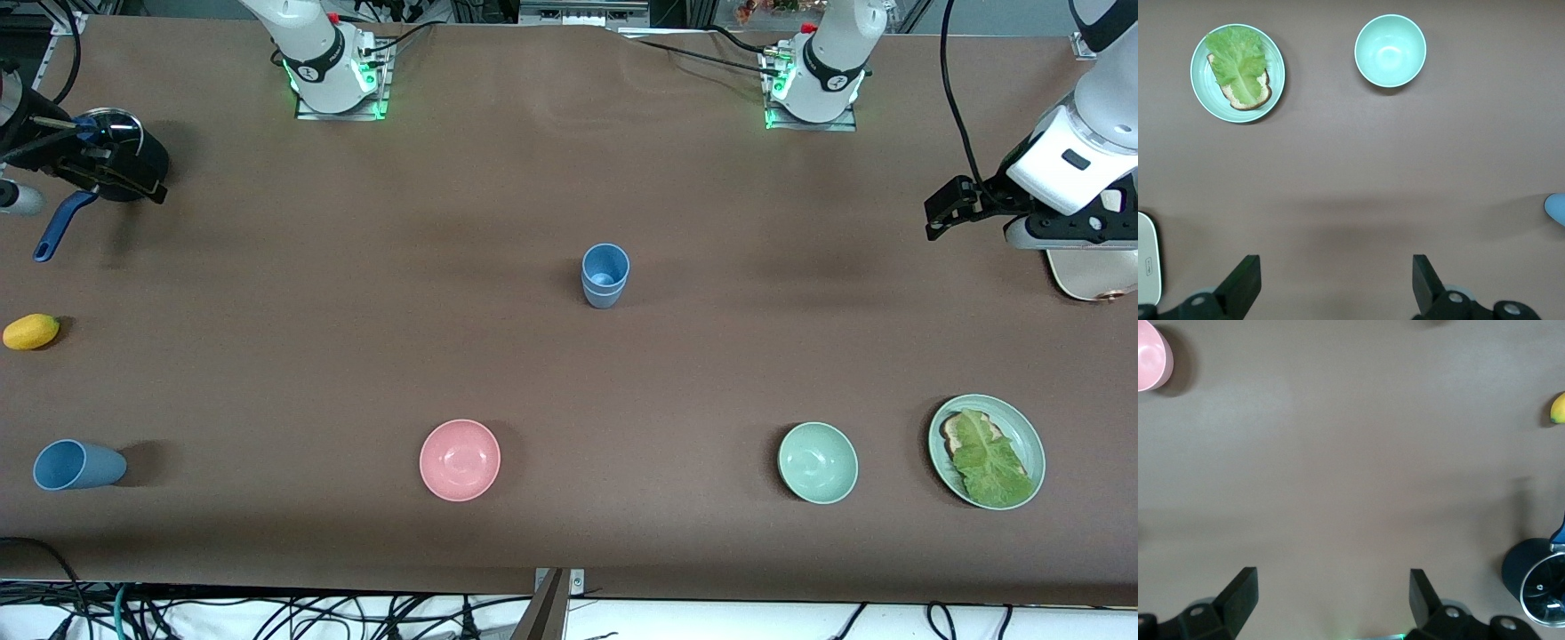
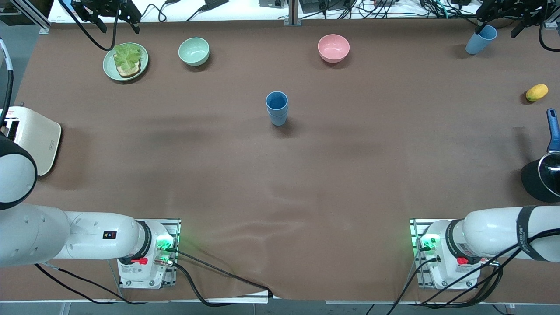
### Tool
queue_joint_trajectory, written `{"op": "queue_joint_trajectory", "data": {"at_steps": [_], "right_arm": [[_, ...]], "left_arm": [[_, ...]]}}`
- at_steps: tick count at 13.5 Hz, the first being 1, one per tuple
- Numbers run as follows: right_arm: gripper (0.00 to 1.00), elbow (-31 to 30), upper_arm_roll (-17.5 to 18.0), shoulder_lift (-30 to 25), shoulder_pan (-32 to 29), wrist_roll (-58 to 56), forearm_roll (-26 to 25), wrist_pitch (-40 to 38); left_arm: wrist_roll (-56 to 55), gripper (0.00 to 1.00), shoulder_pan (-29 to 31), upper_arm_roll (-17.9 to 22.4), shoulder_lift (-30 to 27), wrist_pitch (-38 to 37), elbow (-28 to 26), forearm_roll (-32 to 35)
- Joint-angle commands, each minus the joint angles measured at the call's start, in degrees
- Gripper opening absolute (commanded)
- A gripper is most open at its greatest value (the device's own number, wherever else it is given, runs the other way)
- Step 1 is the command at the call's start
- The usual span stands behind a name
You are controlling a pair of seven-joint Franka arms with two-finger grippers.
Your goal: Stack blue cups with both arms
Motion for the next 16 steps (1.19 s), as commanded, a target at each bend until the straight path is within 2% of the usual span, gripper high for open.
{"op": "queue_joint_trajectory", "data": {"at_steps": [1,16], "right_arm": [[1.00,1.58,-0.34,0.84,0.29,0.02,0.54,-0.01],[1.00,2.64,-0.08,1.45,0.37,0.02,0.72,-0.19]], "left_arm": [[1.40,1.00,0.17,-0.16,-0.10,-1.32,1.29,-0.67],[1.40,1.00,0.17,-0.16,-0.10,-1.32,1.38,-0.67]]}}
